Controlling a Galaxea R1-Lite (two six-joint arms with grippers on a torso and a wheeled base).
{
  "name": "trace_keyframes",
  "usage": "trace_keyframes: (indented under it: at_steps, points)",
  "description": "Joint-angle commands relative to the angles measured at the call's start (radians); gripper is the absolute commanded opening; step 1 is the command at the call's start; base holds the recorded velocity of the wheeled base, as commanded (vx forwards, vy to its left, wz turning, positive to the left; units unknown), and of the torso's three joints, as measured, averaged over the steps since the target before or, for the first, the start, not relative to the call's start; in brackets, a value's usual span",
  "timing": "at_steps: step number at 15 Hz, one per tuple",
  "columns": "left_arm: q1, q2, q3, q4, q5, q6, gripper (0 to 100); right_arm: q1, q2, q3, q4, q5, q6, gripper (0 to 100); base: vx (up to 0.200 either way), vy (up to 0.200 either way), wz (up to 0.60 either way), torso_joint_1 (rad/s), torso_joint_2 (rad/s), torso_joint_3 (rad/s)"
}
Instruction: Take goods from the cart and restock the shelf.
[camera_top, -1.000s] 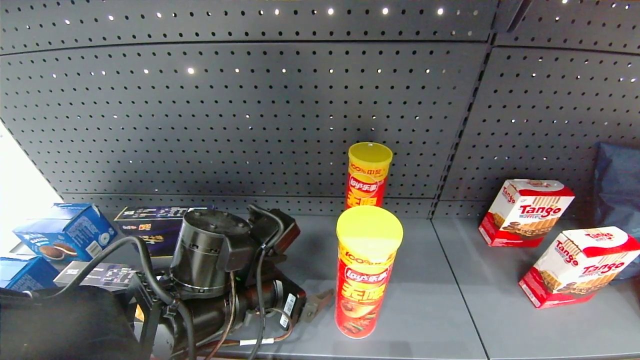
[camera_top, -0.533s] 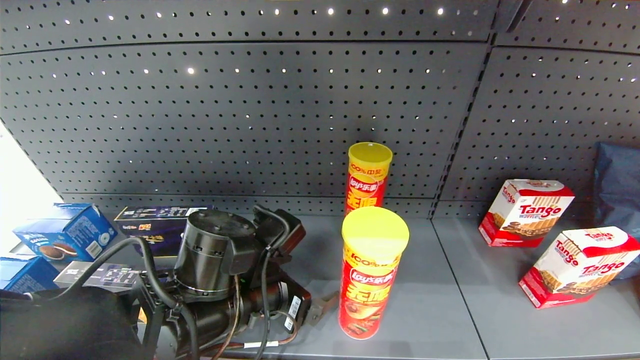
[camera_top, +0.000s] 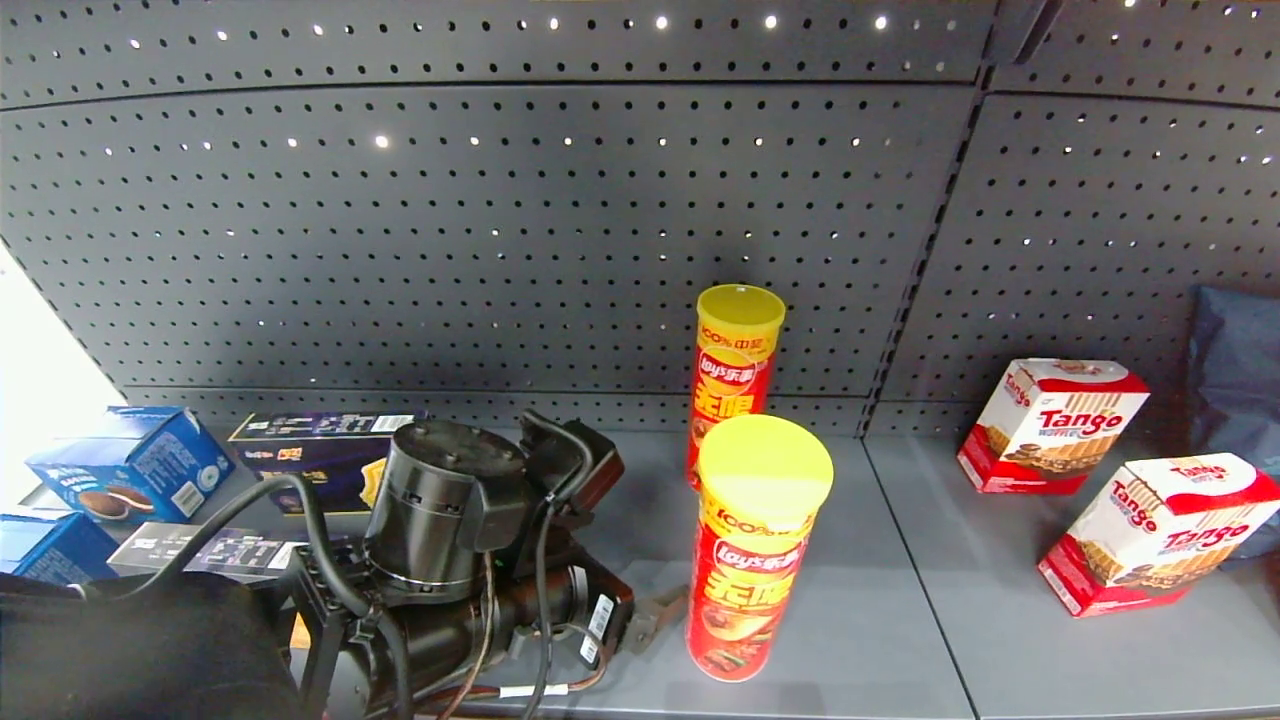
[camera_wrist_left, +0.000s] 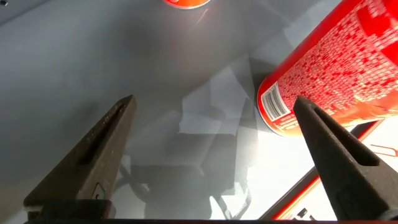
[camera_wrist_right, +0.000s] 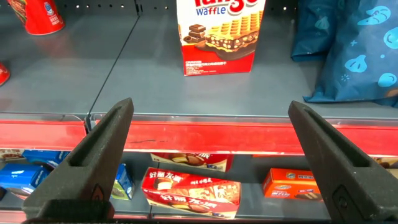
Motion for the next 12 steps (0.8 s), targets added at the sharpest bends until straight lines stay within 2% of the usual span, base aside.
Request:
trace_keyframes:
  at_steps: [1,9,11,12]
  points:
    - [-0.004,0.005,-0.007,-0.001,0.001,0.000,100,0.000,0.001,0.000,0.000,0.000,0.000,100,0.000,0.000,0.00,0.000,0.00,0.000]
    - [0.012,-0.007,0.023,0.001,0.010,-0.005,100,0.000,0.001,0.000,0.000,0.000,0.000,100,0.000,0.000,0.00,0.000,0.00,0.000]
    - [0.068,-0.104,0.052,0.029,0.010,0.040,100,0.000,0.001,0.000,0.000,0.000,0.000,100,0.000,0.000,0.00,0.000,0.00,0.000]
    - [0.110,-0.180,0.069,0.064,0.009,0.095,100,0.000,0.001,0.000,0.000,0.000,0.000,100,0.000,0.000,0.00,0.000,0.00,0.000]
